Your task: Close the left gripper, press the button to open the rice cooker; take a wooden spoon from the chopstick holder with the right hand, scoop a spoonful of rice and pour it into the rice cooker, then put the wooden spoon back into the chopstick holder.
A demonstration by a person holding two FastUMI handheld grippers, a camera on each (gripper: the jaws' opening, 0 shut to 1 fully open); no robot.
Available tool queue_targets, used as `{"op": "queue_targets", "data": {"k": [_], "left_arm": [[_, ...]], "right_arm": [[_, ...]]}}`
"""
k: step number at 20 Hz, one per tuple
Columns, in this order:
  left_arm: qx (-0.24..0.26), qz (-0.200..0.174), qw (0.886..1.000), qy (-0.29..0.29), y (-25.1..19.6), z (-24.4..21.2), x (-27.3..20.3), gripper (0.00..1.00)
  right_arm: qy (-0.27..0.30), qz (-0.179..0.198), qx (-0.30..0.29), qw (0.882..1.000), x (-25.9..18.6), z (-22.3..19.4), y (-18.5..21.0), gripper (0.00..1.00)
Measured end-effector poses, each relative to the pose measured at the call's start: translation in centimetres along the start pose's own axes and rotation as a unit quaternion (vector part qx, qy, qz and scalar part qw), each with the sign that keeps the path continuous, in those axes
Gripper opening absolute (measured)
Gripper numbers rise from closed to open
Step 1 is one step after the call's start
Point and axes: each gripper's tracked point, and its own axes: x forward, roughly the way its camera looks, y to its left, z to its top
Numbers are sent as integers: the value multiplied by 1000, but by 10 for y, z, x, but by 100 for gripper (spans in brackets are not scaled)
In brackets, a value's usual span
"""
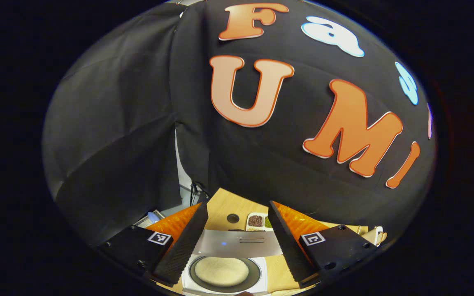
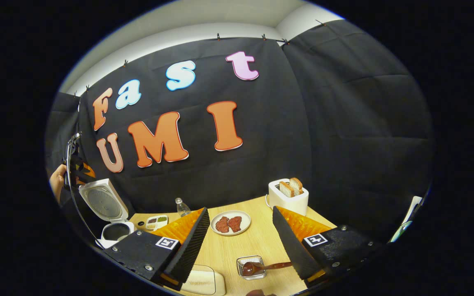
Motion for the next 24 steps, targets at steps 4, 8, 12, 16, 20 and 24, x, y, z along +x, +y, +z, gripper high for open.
{"op": "queue_targets", "data": {"k": [4, 8, 12, 16, 20, 24], "left_arm": [[48, 13, 998, 49, -10, -20, 6, 100], [48, 7, 995, 92, -16, -46, -16, 99], [44, -1, 988, 146, -19, -93, -37, 100], [55, 7, 977, 205, -9, -159, -52, 100], [65, 19, 966, 249, -4, -212, -59, 100], [62, 36, 953, 294, 3, -269, -54, 100]], "right_arm": [[-26, -3, -12, 1000, 0, 12, -11, 95], [-22, 13, -10, 1000, 5, 9, -10, 95], [-8, 44, -4, 999, 15, 0, 2, 95], [-3, 80, -3, 997, 25, -5, 22, 95], [8, 108, -10, 994, 31, -14, 40, 95], [20, 132, -25, 991, 35, -22, 58, 95]]}}
